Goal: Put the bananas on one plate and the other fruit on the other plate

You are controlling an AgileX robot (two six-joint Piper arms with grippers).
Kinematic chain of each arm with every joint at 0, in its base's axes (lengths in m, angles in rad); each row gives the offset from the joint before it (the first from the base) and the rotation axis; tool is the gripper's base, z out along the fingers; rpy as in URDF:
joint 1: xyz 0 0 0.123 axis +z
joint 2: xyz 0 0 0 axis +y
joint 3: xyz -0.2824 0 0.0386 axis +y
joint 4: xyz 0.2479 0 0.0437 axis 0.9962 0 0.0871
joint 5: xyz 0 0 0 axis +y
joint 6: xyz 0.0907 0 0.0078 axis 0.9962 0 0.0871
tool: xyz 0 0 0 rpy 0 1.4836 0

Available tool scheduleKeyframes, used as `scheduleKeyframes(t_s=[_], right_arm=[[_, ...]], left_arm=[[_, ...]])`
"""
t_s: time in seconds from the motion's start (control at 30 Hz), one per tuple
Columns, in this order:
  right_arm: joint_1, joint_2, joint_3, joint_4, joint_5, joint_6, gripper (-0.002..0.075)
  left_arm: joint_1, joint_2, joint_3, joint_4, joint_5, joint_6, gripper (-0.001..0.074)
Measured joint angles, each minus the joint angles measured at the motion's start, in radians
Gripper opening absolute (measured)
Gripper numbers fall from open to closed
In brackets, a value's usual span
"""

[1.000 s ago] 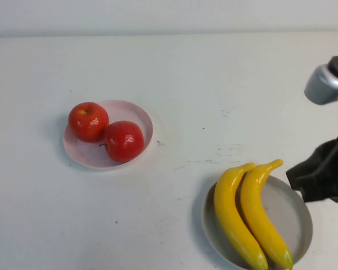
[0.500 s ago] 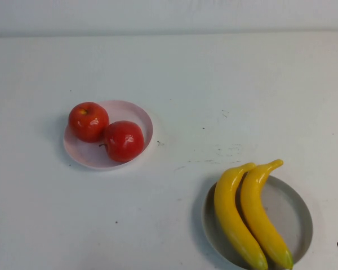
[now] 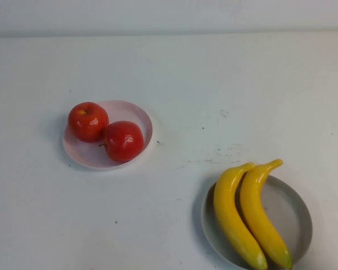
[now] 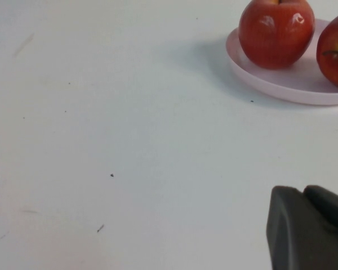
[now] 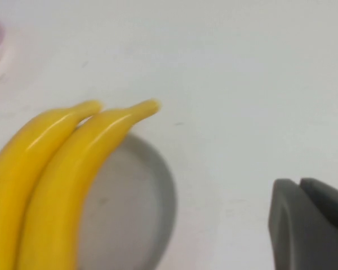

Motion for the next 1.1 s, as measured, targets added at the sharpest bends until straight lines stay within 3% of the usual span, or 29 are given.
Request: scheduleKeyframes(t_s=[0.17,0.33,0.47,0.77,1.1], right_arm=[[-0.21,-0.189,0.097,0.002,-0.068,0.013,-0.0015],[-0.295,-0.358,0.097,-0.004,0.005,0.015,-0.0015],[-0.299,-0.487,0.098,-0.005,0.154,0.015,-0.0015],[-0.262,-0.503,0.098,0.003,0.306,-0.057,-0.0015],[-0.258,-0.503,0.098,0.047,0.32,-0.075,-0.0015]], left_arm=[[0.0,0.0,0.0,0.0,0.0,0.0,0.0001],[0.0,0.0,0.0,0.0,0.0,0.0,0.0001],[0.0,0.0,0.0,0.0,0.0,0.0,0.0001],[0.0,0.0,0.0,0.0,0.0,0.0,0.0001],[0.0,0.0,0.0,0.0,0.0,0.0,0.0001]])
